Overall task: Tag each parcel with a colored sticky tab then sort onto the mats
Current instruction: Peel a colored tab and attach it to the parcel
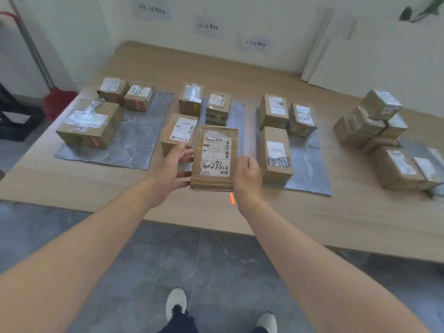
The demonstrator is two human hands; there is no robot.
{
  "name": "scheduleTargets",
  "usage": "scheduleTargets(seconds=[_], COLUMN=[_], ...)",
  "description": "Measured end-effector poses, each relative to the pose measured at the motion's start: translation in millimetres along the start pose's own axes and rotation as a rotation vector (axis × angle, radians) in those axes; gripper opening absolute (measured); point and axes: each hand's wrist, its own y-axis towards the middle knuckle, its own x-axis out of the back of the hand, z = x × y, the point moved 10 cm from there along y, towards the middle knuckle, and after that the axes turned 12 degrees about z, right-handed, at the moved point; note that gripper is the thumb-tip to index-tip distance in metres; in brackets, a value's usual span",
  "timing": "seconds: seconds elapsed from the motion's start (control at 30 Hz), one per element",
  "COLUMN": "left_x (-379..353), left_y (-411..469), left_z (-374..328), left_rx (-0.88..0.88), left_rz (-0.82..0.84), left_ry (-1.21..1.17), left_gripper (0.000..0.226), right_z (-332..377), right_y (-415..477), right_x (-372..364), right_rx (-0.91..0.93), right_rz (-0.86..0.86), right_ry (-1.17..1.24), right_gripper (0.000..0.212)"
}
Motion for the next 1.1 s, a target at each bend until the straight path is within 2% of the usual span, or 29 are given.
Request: scheduleTargets(seconds=[0.23,0.47,0.57,0.73,0.8,0.97,1.03,1.1], left_x=[54,82,93,102,103,104,105,104], left_y=[11,34,42,53,56,64,65,66], left_z=[47,98,120,144,147,145,144,140], left_rx=[0.109,0.204,0.236,0.283,0.282,0.282,0.290,0.293], left_rz=[0.025,0.037,0.015,-0.005,-0.010,0.000,-0.001,-0.008], left_ry=[0.001,-0.002,-0.016,-0.049,-0.062,-0.030,0.003,0.051], left_gripper=[0.050,0.056,0.054,0.048,0.049,0.049,0.051,0.055], right_z=[-46,-94,-115,-144,-151,-164,-159,-154], right_y=[3,12,15,21,23,31,29,29], right_x=[-57,-94,-109,-124,-125,-127,-126,-122], right_rx=[-0.123,-0.233,-0.294,-0.373,-0.400,-0.384,-0.380,-0.368], right_rz=[0.067,0.170,0.226,0.293,0.290,0.249,0.237,0.226], right_ry=[0.004,-0.040,-0.046,-0.069,-0.073,-0.047,-0.030,-0.003], right_gripper=[0.027,0.029,0.041,0.043,0.047,0.070,0.066,0.044])
